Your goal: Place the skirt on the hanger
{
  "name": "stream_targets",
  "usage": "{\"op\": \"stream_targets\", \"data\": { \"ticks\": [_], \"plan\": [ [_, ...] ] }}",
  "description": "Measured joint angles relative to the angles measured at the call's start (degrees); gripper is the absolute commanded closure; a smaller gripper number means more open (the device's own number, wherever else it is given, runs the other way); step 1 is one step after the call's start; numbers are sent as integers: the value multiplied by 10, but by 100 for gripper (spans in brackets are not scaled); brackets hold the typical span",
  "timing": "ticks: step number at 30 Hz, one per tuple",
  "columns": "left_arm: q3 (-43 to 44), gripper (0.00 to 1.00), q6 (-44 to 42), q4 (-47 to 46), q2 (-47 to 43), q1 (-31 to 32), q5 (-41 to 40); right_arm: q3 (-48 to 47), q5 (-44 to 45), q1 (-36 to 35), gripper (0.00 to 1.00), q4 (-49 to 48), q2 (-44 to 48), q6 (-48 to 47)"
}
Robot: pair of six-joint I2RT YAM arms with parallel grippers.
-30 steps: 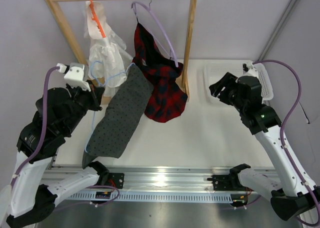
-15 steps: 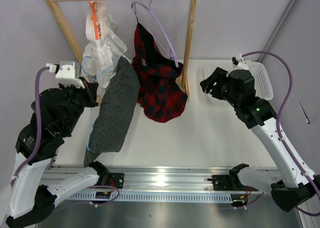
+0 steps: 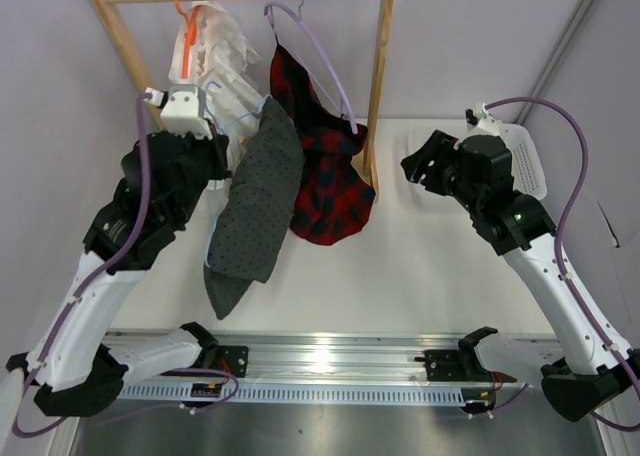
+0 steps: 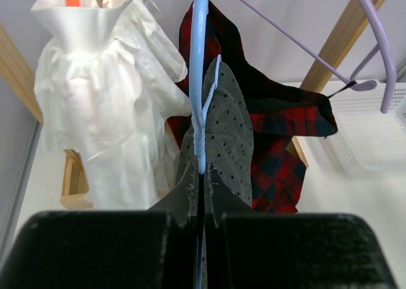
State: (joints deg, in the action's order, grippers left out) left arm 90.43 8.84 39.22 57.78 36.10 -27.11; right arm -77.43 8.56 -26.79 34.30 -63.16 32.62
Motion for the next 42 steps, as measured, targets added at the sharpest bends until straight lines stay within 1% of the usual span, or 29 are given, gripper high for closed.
{"op": "stream_targets", "data": {
  "ticks": [3,7,12,16,22,32,38,42],
  "plan": [
    [16,100,-9,-10,37,0,-14,-1,0,0,37,2,0,-3],
    [63,100,-28,-10,77,0,-40,-1,0,0,37,4,0,-7],
    [114,100,-45,-8,92,0,-62,-1,0,0,37,6,0,-10],
    [133,100,-60,-16,93,-8,-66,-2,0,2,37,6,-2,-12],
    [146,100,-73,-35,123,-63,-33,-4,0,3,37,6,-5,-14],
    [161,100,-80,-83,172,-148,66,-7,-5,4,37,2,-18,-18],
    [170,100,-89,-123,197,-181,110,-7,-15,6,37,-12,-29,-23],
    [180,100,-91,-147,223,-195,125,-7,-21,8,37,-29,-38,-28]
  ]
}}
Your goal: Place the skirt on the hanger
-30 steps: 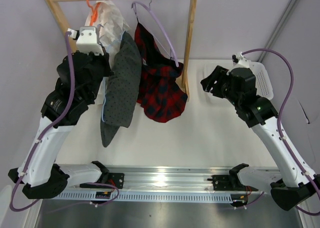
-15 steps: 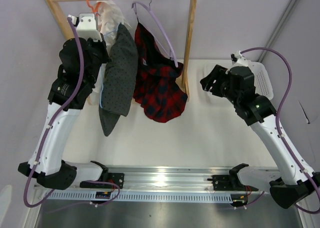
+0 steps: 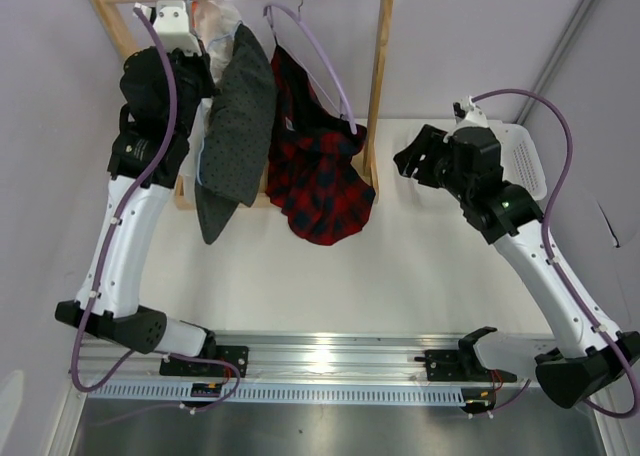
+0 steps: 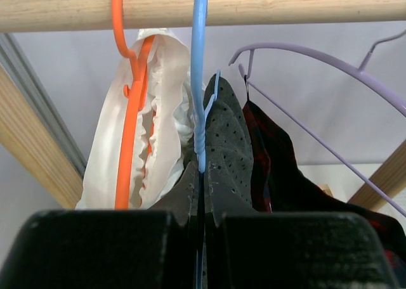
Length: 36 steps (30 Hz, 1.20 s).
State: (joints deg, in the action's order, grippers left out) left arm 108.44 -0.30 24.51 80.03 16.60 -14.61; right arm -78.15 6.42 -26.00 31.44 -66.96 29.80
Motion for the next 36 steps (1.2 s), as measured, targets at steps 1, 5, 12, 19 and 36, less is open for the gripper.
{"op": "stream_targets", "data": {
  "ticks": [1,5,12,19,36],
  "plan": [
    [3,100,-2,-4,6,-1,0,0,-3,0,37,-3,-2,-1],
    [8,100,-9,-33,32,-3,0,-2,-15,5,37,-18,-16,-3],
    [19,100,-17,-68,72,-9,-2,-3,-31,14,37,-40,-33,-12],
    [19,100,-23,-104,89,-10,-7,-3,-43,24,37,-60,-38,-16],
    [68,100,-52,-155,148,-12,-34,19,-69,36,37,-109,-38,-16]
  ]
}}
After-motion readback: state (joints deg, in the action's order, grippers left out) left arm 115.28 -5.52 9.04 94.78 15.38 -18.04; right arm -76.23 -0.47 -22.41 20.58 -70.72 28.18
